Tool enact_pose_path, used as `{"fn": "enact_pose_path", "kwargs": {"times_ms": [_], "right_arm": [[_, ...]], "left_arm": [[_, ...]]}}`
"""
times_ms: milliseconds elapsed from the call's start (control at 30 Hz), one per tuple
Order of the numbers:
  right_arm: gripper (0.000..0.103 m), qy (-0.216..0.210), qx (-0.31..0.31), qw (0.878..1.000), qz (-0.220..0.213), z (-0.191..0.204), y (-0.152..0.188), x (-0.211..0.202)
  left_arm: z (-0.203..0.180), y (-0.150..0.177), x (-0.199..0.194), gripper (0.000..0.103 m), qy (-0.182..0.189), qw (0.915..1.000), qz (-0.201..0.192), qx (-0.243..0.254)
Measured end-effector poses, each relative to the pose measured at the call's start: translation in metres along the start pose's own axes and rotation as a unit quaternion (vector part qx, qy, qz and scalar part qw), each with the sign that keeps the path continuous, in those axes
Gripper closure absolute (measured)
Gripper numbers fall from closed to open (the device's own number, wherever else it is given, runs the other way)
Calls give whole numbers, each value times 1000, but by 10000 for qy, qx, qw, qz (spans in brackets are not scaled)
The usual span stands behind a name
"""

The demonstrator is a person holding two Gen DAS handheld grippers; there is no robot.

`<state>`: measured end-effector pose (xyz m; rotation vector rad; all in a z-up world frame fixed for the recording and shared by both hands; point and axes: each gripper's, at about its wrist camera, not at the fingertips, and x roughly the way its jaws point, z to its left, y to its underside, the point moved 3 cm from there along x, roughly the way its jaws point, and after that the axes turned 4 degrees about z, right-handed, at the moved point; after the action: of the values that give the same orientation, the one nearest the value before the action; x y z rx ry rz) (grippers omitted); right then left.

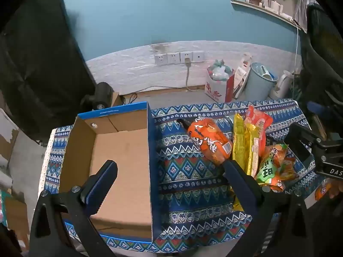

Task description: Organize snacks

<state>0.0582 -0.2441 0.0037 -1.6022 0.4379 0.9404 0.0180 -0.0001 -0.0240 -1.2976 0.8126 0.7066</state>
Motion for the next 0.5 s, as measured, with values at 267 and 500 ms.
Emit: {"fn": "enact_pose_path", "kwargs": {"times_ms": [267, 500], "right_arm": [[16, -30, 17, 10000, 39, -4, 2, 1], [16, -48, 22, 10000, 23, -2, 4, 0]], "left_arm": [[-5, 3, 4, 1, 61, 9999, 122, -41], [-5, 3, 6, 1, 61, 9999, 104, 47]]}}
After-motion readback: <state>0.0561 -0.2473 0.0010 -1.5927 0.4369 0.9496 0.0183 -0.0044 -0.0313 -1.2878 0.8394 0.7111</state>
